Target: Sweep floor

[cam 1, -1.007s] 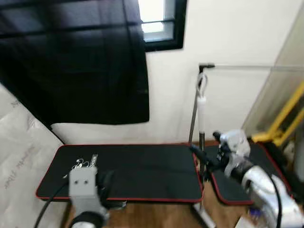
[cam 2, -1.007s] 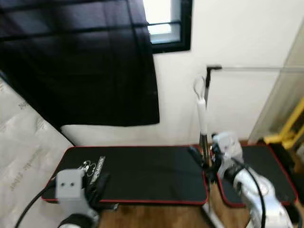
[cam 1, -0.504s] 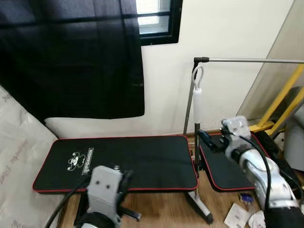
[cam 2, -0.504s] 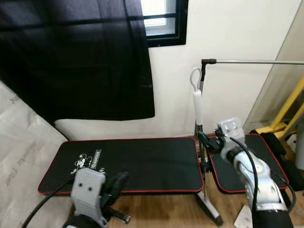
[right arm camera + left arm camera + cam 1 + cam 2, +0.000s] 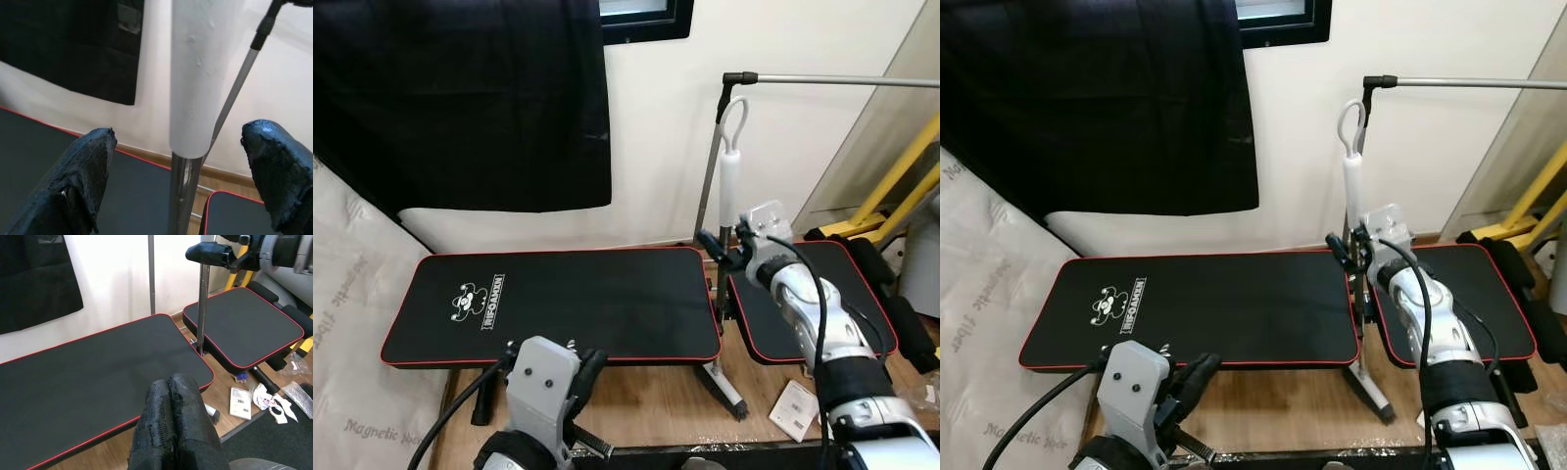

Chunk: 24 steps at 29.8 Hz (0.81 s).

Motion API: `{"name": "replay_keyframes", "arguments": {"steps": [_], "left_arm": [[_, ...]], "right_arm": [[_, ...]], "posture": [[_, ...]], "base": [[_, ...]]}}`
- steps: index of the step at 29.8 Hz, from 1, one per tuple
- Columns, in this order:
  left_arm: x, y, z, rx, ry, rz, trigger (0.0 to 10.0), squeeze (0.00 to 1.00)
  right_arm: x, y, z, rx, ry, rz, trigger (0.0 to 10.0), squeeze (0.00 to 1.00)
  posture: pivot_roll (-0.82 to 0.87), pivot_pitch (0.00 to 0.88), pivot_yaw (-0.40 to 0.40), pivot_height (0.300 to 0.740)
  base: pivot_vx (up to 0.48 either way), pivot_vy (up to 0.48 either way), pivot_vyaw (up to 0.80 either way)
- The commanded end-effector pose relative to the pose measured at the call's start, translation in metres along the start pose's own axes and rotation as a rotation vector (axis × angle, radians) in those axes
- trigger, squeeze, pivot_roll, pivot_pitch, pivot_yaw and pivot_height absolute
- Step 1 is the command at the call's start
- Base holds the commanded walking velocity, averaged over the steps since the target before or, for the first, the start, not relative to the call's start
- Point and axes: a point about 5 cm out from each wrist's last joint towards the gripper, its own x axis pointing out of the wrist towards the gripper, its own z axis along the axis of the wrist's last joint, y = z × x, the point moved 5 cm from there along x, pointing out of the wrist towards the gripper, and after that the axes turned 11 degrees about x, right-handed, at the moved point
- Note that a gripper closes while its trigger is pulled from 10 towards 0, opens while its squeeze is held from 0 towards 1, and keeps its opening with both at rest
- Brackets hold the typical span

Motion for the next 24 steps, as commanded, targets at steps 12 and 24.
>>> {"name": "replay_keyframes", "arguments": {"steps": [12,24], "left_arm": [[-0.001,0.000,-0.001,0.015,0.020,-0.006,10.0,0.00],[0.003,0.003,-0.001,0.021,0.014,0.004,10.0,0.00]], "right_arm": [[0.016,-0.013,0.006,0.012,-0.053,-0.095,0.0,0.00],[0.015,-0.022,0.000,0.046,-0.045,-0.103,0.0,0.00]], "posture": [[-0.02,0.165,-0.023,0.740],[-0.03,0.149,-0.033,0.740]], "base": [[0.000,0.000,0.00],[0.000,0.000,0.00]]}}
